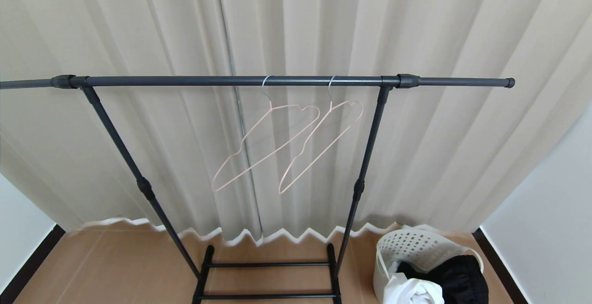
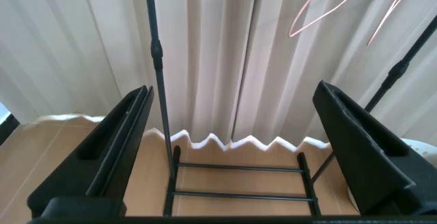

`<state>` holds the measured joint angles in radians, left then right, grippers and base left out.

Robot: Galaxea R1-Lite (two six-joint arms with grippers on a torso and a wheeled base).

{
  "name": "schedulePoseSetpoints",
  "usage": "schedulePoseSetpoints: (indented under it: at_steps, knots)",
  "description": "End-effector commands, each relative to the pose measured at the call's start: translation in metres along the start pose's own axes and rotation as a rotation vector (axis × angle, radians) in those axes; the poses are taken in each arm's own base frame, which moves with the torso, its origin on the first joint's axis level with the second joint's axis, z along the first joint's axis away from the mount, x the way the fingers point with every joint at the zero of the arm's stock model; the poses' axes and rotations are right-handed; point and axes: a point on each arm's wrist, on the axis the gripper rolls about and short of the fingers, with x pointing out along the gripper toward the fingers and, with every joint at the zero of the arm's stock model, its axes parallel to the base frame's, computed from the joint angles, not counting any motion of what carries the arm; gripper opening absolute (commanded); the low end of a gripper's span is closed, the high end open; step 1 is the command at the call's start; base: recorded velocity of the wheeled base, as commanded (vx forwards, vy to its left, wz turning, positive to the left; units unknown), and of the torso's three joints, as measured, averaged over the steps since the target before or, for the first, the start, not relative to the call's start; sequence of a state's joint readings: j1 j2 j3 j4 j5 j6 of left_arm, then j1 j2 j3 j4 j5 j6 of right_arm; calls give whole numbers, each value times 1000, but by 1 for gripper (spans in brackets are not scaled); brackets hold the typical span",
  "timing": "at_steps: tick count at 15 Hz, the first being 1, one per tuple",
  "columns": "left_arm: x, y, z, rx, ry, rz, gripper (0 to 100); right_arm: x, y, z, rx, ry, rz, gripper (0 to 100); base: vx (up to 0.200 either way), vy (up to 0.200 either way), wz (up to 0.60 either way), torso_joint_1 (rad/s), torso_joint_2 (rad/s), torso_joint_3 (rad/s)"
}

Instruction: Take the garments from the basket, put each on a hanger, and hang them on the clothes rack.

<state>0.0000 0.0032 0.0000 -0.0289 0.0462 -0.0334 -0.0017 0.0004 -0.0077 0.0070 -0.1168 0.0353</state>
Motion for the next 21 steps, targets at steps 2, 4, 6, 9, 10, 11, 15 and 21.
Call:
schedulePoseSetpoints:
  at_steps: [2,4,6,9,10,11,15,21]
  knots:
    - [0,0,0,0,0,0,100,0,0,0,0,2,0,100,0,0,0,0,0,0]
    - [0,0,0,0,0,0,100,0,0,0,0,0,0,100,0,0,0,0,0,0]
    - [0,0,0,4,1,-2,100,0,0,0,0,2,0,100,0,0,0,0,0,0]
    - [0,0,0,0,0,0,100,0,0,0,-3,0,5,100,0,0,0,0,0,0]
    - [0,0,0,-2,3,0,100,0,0,0,-5,2,5,100,0,0,0,0,0,0]
    - [0,0,0,-3,0,0,100,0,0,0,-6,2,5,100,0,0,0,0,0,0]
    - [0,0,0,3,1,-2,100,0,1,0,-13,8,62,100,0,0,0,0,0,0]
    - [0,0,0,6,3,-9,100,0,1,0,-16,10,65,100,0,0,0,0,0,0]
